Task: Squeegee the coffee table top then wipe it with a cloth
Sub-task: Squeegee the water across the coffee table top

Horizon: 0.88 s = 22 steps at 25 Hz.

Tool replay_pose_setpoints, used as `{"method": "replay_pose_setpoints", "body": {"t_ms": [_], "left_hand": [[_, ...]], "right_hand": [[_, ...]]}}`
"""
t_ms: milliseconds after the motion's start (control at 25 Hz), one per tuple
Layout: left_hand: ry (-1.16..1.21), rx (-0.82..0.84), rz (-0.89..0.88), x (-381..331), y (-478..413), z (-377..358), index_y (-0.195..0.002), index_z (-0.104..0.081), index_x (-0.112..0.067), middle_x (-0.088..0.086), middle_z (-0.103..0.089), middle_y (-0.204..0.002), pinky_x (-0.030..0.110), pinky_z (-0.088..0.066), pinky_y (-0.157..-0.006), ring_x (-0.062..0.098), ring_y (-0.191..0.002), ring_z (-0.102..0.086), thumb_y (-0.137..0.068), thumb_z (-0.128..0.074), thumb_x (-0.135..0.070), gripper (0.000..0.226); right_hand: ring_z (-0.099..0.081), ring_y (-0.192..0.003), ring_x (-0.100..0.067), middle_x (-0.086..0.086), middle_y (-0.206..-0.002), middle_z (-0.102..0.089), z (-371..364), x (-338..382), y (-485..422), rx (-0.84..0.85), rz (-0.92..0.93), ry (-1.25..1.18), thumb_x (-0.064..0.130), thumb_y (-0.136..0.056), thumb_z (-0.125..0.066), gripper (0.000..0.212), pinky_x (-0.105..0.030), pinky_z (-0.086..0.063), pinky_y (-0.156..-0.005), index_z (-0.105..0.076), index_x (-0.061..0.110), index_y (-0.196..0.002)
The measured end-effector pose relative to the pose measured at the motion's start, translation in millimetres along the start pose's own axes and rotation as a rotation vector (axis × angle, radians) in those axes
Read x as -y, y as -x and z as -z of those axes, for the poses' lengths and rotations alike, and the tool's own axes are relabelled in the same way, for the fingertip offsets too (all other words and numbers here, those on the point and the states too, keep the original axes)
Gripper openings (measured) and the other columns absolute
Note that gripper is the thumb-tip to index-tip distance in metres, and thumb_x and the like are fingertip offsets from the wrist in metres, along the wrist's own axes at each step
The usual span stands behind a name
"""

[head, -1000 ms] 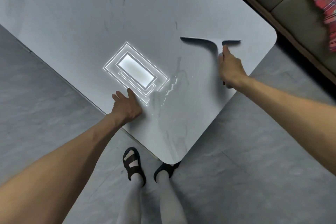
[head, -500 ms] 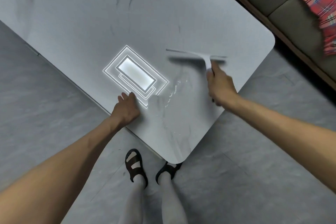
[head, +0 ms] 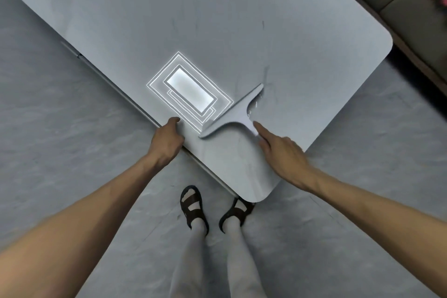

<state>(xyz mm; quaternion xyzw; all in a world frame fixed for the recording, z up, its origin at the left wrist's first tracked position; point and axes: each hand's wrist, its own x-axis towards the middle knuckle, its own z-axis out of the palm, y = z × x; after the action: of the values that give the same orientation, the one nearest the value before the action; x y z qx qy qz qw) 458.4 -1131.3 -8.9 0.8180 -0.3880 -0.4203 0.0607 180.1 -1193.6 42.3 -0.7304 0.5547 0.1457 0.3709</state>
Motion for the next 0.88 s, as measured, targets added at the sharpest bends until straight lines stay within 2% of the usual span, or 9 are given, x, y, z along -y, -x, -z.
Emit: {"method": "replay_pose_setpoints", "body": {"t_ms": [120,200,320,400,480,600,680,800,880], "left_hand": [[-0.031,0.031,-0.058,1.3,8.7,-4.7,-0.141,-0.039,-0.013,0.013,-0.055,-0.137,0.033,-0.045,-0.085,0.033,-0.115,-0.056,-0.083,-0.047,-0.003,0.060],[-0.027,0.026,-0.072,3.6,12.9,-6.0,-0.141,-0.040,-0.012,0.013,-0.054,-0.138,0.037,-0.046,-0.093,0.033,-0.119,-0.055,-0.084,-0.048,-0.004,0.058],[-0.015,0.009,-0.078,8.5,16.6,-6.5,-0.140,-0.042,-0.014,0.011,-0.056,-0.136,0.037,-0.048,-0.091,0.031,-0.116,-0.056,-0.086,-0.047,-0.006,0.054],[-0.039,0.022,-0.107,12.1,19.4,-5.8,-0.139,-0.043,-0.014,0.011,-0.057,-0.135,0.036,-0.046,-0.090,0.031,-0.116,-0.056,-0.086,-0.048,-0.006,0.054],[-0.056,0.022,-0.115,14.1,22.6,-5.6,-0.139,-0.042,-0.014,0.012,-0.057,-0.135,0.038,-0.046,-0.092,0.032,-0.116,-0.056,-0.086,-0.049,-0.007,0.054],[-0.122,0.078,-0.128,12.6,26.6,-11.4,-0.142,-0.037,-0.012,0.013,-0.051,-0.141,0.041,-0.044,-0.099,0.034,-0.123,-0.051,-0.085,-0.051,-0.007,0.059],[-0.202,0.151,-0.203,5.6,30.4,-19.9,-0.141,-0.037,-0.007,0.015,-0.047,-0.141,0.040,-0.041,-0.102,0.033,-0.127,-0.047,-0.082,-0.054,-0.005,0.061],[-0.273,0.201,-0.288,-11.3,34.3,-38.2,-0.130,-0.044,-0.002,0.017,-0.049,-0.129,0.042,-0.043,-0.099,0.033,-0.119,-0.048,-0.078,-0.054,0.002,0.053],[-0.271,0.240,-0.278,-25.4,35.4,-50.1,-0.124,-0.046,-0.001,0.017,-0.049,-0.120,0.045,-0.044,-0.095,0.034,-0.111,-0.049,-0.076,-0.049,0.005,0.048]], "right_hand": [[-0.064,-0.079,-0.022,0.002,-0.096,-0.071,9.5,-35.6,30.6,0.013,-0.010,0.119,0.044,-0.103,-0.025,0.045,-0.034,-0.048,-0.065,-0.021,0.051,-0.147],[-0.065,-0.081,-0.021,0.007,-0.101,-0.071,17.2,-47.5,44.6,-0.023,0.014,0.164,0.044,-0.102,-0.029,0.044,-0.031,-0.043,-0.061,-0.026,0.051,-0.146],[-0.066,-0.084,-0.020,0.014,-0.089,-0.069,21.8,-37.8,40.8,-0.038,0.087,0.146,0.050,-0.100,-0.028,0.044,-0.027,-0.040,-0.055,-0.023,0.059,-0.142],[-0.066,-0.097,-0.020,0.014,-0.108,-0.071,13.7,-17.0,23.4,0.031,0.178,0.128,0.056,-0.098,-0.026,0.044,-0.031,-0.049,-0.069,-0.019,0.062,-0.141],[-0.064,-0.101,-0.021,0.012,-0.118,-0.069,-2.0,4.4,5.6,0.117,0.299,0.198,0.057,-0.099,-0.026,0.043,-0.034,-0.049,-0.077,-0.022,0.060,-0.142],[-0.064,-0.092,-0.024,0.001,-0.101,-0.070,-15.5,4.7,-6.3,0.154,0.395,0.312,0.054,-0.100,-0.025,0.041,-0.032,-0.041,-0.068,-0.026,0.059,-0.141],[-0.064,-0.087,-0.023,0.002,-0.093,-0.069,-8.3,-18.8,-2.7,0.140,0.392,0.372,0.053,-0.101,-0.024,0.041,-0.032,-0.039,-0.066,-0.026,0.060,-0.141],[-0.064,-0.084,-0.019,0.006,-0.088,-0.067,16.0,-66.1,12.5,0.141,0.339,0.441,0.052,-0.102,-0.023,0.041,-0.030,-0.040,-0.064,-0.024,0.062,-0.142],[-0.064,-0.085,-0.018,0.009,-0.093,-0.068,34.4,-95.1,24.5,0.140,0.288,0.480,0.053,-0.101,-0.020,0.041,-0.030,-0.042,-0.063,-0.023,0.064,-0.141]]}}
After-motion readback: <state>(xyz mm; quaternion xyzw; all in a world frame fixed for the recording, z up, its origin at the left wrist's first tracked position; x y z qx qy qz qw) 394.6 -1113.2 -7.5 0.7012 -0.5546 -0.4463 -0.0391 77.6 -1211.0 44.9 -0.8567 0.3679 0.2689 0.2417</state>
